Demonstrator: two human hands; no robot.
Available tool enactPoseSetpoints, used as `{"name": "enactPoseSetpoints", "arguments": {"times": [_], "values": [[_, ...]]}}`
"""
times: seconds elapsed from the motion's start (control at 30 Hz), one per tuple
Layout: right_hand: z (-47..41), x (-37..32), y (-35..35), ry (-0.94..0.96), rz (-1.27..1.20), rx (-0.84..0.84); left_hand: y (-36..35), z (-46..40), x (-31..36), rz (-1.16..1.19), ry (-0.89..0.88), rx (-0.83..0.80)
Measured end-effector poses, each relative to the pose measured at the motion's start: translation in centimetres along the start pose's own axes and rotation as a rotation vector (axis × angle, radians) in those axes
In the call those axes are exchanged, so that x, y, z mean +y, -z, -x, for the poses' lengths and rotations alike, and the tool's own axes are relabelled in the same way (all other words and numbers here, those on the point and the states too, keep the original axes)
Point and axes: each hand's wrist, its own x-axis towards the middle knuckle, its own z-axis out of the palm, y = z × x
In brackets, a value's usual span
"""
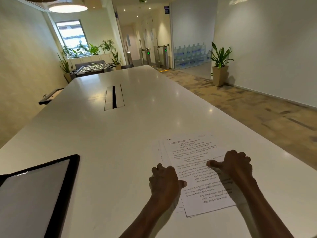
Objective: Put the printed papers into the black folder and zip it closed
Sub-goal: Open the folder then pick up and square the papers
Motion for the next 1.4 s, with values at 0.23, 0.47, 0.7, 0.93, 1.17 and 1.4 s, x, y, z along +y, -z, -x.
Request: {"name": "enactPoseSetpoints", "arguments": {"times": [0.23, 0.47, 0.7, 0.93, 1.17, 1.4], "values": [[-1.2, 0.1, 0.9, 0.019, -0.052, -0.112, -0.2, -0.3, 0.3, -0.099, -0.065, -0.053], [-1.2, -1.2, 0.8, 0.006, -0.020, -0.099, -0.2, -0.7, 0.7, -0.190, -0.081, -0.079], [-1.0, -2.0, 1.3, 0.049, -0.026, -0.119, 0.2, -0.9, 1.2, -0.191, -0.066, -0.109], [-2.0, -1.4, 1.6, 0.091, -0.033, -0.150, 0.4, -0.7, 0.8, -0.202, -0.074, -0.109], [-2.1, -0.7, 1.3, 0.041, -0.122, -0.138, 0.0, -0.2, 0.6, -0.084, -0.055, -0.061], [-1.0, -1.1, 0.6, 0.087, -0.034, -0.045, 0.3, -0.5, -0.1, 0.302, 0.132, 0.001]]}}
